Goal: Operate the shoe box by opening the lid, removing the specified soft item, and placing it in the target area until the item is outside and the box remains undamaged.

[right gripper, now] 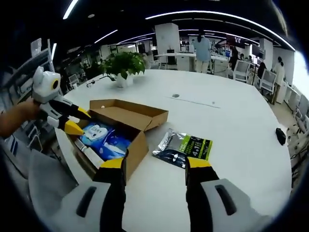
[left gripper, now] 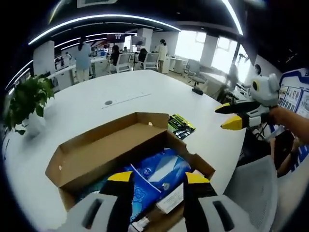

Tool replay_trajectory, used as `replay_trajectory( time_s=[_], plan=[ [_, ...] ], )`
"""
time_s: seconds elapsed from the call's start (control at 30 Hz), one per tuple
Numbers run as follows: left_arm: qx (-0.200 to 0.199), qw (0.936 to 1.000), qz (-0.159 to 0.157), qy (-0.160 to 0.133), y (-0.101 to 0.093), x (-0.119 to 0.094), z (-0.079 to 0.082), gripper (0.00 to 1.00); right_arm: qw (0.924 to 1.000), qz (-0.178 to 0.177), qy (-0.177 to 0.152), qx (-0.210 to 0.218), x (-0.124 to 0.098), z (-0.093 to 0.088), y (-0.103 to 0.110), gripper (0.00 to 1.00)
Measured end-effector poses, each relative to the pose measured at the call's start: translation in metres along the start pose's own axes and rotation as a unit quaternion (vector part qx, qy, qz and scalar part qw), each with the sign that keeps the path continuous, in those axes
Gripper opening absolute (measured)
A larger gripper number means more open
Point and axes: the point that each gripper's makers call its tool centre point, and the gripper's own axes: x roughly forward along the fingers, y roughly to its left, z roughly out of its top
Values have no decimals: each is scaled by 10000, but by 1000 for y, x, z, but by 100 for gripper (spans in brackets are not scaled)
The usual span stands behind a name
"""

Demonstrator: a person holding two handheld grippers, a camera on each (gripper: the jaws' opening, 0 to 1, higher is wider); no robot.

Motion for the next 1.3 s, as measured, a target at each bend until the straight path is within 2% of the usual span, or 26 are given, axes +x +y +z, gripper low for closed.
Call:
replay_trajectory(
  time_s=[0.47,0.83,1.3],
  plan=[
    [-195,9992,344,-31,37,-31,-26,44,9991,418,68,-41,24,3,49,48],
    [-424,9976,537,-92,58,-54,-46,44,9968,760,207,-149,49,-3,86,49],
    [-639,9954,695,-153,76,-67,-66,44,9931,1021,427,-392,79,-6,113,45]
  ],
)
